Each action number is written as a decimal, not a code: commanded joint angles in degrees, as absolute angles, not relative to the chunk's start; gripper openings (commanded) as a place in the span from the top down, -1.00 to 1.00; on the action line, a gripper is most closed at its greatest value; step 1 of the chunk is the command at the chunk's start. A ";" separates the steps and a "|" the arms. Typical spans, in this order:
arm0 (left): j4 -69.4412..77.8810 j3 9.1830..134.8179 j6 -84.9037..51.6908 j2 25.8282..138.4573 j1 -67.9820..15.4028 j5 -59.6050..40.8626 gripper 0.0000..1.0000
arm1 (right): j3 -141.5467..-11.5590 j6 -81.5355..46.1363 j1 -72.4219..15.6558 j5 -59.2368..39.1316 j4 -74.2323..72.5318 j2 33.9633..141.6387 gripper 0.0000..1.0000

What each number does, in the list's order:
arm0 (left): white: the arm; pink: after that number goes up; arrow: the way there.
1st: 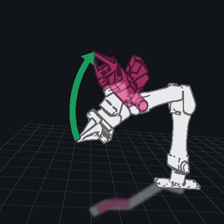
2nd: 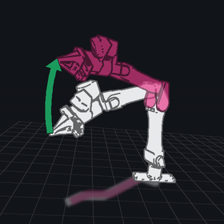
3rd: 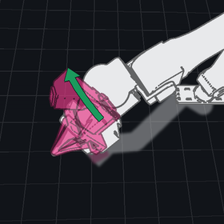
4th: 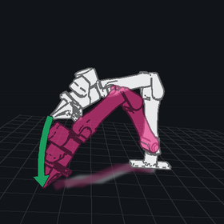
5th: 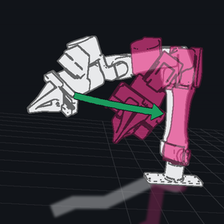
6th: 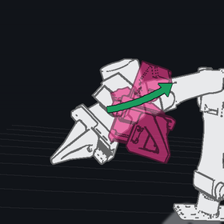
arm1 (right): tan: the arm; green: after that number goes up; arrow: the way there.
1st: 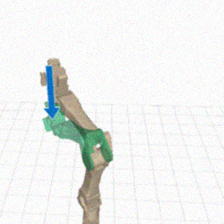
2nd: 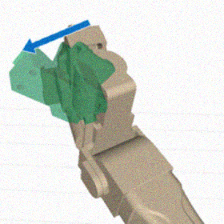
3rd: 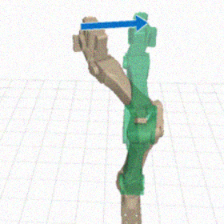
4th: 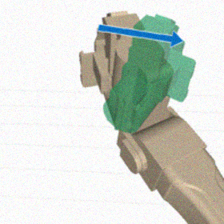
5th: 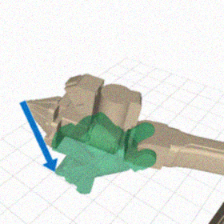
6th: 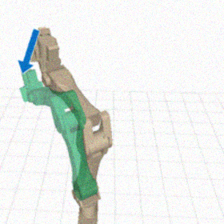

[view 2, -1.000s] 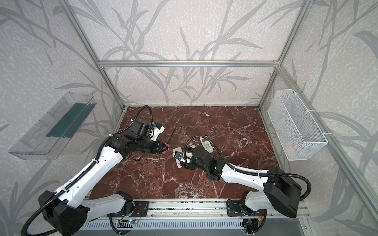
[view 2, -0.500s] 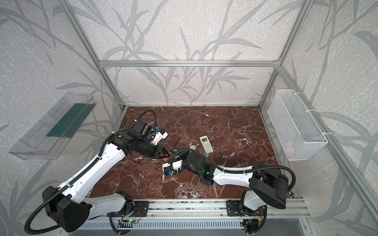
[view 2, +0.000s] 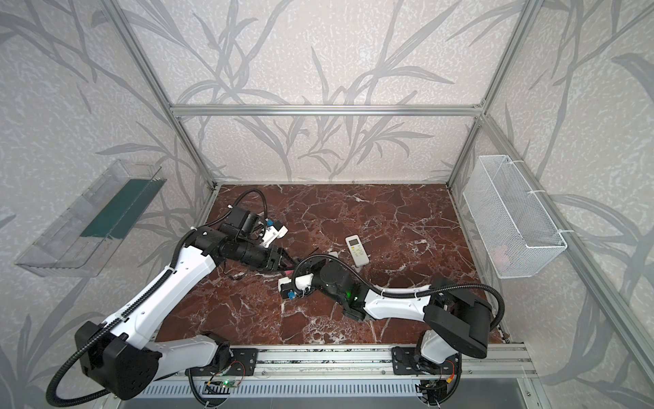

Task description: Unload the batteries from the remote control

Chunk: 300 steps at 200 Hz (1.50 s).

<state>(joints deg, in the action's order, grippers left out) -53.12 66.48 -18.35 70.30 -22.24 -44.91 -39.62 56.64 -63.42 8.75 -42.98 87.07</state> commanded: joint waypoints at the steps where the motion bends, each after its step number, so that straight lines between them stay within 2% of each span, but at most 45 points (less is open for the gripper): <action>1: -45.30 67.14 -17.58 66.36 -21.46 -46.42 -0.32 | -41.22 46.10 -63.87 8.03 -43.95 85.14 1.00; 30: -30.33 63.86 -17.45 59.37 -20.66 -40.51 -0.36 | -42.13 28.50 -60.62 5.92 -39.00 81.28 1.00; 53: -15.77 56.17 -18.39 52.53 -20.57 -31.50 -0.39 | -43.34 13.90 -56.32 3.56 -35.00 77.65 1.00; 76: -5.69 49.41 -17.27 47.39 -20.44 -24.13 -0.44 | -45.69 4.48 -53.78 4.32 -29.36 74.13 1.00; 100: 0.45 44.28 -13.75 46.26 -20.46 -26.43 -0.41 | -48.79 -5.48 -50.54 3.95 -23.11 71.00 1.00; 118: 6.61 40.79 -12.15 47.98 -20.56 -32.48 -0.35 | -52.56 -11.77 -47.81 1.29 -16.31 69.33 1.00; 146: 21.33 35.56 -11.78 51.35 -22.85 -39.79 -0.33 | -55.79 -16.06 -46.66 -0.72 -12.04 67.77 1.00; 168: 23.80 36.36 -8.20 55.22 -27.33 -40.81 -0.33 | -56.92 -19.62 -46.56 -2.33 -11.73 67.74 1.00; 201: 29.38 37.27 -6.24 60.48 -32.51 -36.30 -0.24 | -58.14 -23.47 -46.58 -3.24 -10.12 68.52 1.00; 246: 34.08 39.33 -9.57 66.16 -33.90 -34.57 -0.10 | -58.70 -25.31 -46.58 -3.34 -8.95 68.23 1.00; 263: 35.06 40.26 -10.48 67.89 -34.23 -35.42 0.00 | -58.54 -25.73 -46.56 -3.16 -8.81 68.20 1.00; 300: 34.89 43.12 -12.62 71.46 -34.75 -38.36 0.42 | -58.01 -26.52 -46.54 -2.22 -9.05 67.93 1.00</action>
